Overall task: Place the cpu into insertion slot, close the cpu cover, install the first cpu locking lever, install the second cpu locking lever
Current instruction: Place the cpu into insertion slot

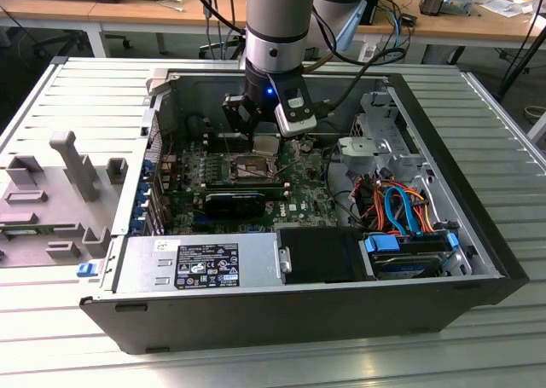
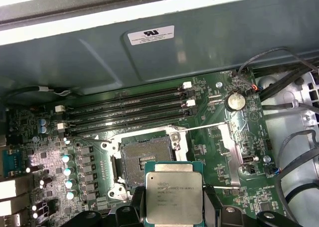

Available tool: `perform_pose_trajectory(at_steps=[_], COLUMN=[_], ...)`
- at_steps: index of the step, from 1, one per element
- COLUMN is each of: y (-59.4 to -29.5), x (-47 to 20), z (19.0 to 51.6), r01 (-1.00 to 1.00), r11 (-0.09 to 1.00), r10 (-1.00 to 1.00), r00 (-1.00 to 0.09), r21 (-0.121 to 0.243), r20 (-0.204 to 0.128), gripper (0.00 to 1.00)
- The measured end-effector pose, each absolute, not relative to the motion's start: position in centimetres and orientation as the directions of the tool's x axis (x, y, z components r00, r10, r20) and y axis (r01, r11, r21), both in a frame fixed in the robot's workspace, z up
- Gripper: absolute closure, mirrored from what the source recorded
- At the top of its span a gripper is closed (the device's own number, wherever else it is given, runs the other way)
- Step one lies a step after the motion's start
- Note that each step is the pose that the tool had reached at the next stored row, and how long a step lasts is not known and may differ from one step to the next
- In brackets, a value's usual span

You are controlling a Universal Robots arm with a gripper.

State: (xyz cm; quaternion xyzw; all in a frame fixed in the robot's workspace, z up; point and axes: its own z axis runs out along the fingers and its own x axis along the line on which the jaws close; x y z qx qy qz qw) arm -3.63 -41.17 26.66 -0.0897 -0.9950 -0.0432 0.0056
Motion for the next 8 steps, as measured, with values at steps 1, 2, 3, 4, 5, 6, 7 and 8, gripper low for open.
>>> perform_pose_trajectory(at_steps=[1,2,3,4,5,6,7,8], y=[-41.17,-41.17,-41.17,-41.17,-41.17,-41.17,-41.17,-41.17], x=[-3.63,-3.63,-3.63,-3.63,-3.63,-3.63,-3.63,-3.63], z=[26.66,26.66,26.66,26.66,26.66,26.66,26.66,26.66], r01=[0.180,0.180,0.180,0.181,0.181,0.182,0.182,0.183], r11=[0.980,0.980,0.980,0.980,0.980,0.980,0.980,0.979], r10=[0.179,0.179,0.179,0.180,0.180,0.181,0.181,0.182], r00=[-0.984,-0.984,-0.984,-0.984,-0.983,-0.983,-0.983,-0.983], r21=[0.085,0.085,0.085,0.085,0.085,0.085,0.085,0.085], r20=[0.019,0.019,0.019,0.019,0.019,0.019,0.019,0.019], gripper=[0.45,0.45,0.45,0.45,0.45,0.45,0.45,0.45])
